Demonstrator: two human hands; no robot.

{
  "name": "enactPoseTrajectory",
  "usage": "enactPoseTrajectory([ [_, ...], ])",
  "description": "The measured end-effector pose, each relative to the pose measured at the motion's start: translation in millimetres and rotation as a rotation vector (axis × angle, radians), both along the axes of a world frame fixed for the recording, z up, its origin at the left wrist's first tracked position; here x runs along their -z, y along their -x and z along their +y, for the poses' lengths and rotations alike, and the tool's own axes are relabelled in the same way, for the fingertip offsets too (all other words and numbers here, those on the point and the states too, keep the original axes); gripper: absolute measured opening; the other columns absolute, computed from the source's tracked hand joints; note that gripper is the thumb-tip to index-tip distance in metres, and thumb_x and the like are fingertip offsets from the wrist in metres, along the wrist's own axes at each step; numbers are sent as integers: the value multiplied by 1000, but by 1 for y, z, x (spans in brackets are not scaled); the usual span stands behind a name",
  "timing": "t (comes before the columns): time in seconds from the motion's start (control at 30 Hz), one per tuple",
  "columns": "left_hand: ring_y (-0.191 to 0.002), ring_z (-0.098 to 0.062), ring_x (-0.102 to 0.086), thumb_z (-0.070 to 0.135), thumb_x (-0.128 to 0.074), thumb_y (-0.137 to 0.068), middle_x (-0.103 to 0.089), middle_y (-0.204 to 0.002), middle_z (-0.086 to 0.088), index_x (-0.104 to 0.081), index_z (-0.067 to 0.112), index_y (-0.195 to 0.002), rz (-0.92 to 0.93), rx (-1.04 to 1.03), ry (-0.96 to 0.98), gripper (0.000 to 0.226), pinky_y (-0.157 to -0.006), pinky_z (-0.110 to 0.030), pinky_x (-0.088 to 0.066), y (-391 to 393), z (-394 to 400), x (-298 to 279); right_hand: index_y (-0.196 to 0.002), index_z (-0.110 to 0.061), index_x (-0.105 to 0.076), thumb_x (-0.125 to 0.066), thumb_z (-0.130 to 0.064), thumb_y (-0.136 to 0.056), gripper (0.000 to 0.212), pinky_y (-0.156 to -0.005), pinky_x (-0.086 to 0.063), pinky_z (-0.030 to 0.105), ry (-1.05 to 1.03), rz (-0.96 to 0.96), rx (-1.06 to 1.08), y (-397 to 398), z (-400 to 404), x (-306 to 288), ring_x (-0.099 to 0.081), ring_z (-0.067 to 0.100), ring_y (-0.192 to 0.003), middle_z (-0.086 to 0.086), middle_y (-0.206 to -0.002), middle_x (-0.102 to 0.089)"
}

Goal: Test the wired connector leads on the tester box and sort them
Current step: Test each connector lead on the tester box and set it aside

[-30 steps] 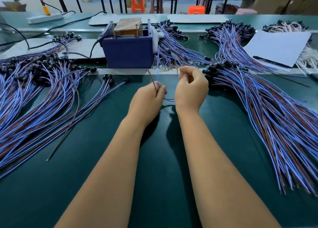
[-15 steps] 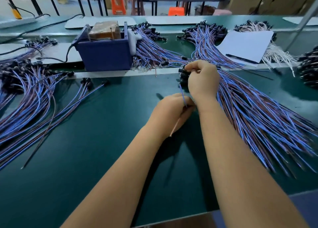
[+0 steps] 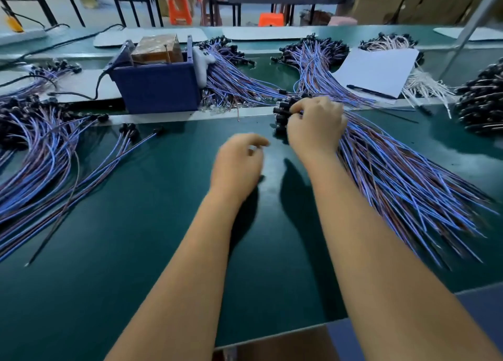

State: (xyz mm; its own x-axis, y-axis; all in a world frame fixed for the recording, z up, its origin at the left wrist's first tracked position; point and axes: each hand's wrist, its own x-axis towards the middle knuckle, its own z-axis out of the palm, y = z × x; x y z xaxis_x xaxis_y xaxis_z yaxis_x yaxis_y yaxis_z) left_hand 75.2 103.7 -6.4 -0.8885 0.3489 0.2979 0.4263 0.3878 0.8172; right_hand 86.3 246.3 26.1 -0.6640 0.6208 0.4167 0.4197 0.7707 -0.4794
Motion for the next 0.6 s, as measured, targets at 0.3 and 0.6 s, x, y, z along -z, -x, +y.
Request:
enactPoseTrajectory([
  [0.3, -131, -39, -25, 15, -47, -92, -23, -159, -12, -39, 19, -147, -107, -635, 535, 55, -101, -43, -32, 63, -115, 4, -103, -16, -71, -48, -11, -90, 27, -82, -45, 31, 338, 10, -601, 42, -128, 34, -60, 26, -100, 5, -108, -70],
  [0.6, -115, -36, -51, 13, -47, -97, -52, -128, -13, -58, 14, -129, -25, -629, 522, 34, -74, -39, -34, 85, -112, 5, -103, -18, -68, -50, -11, -89, 24, -86, -48, 32, 469, -17, -611, 55, -126, 41, -60, 20, -97, -3, -99, -69],
])
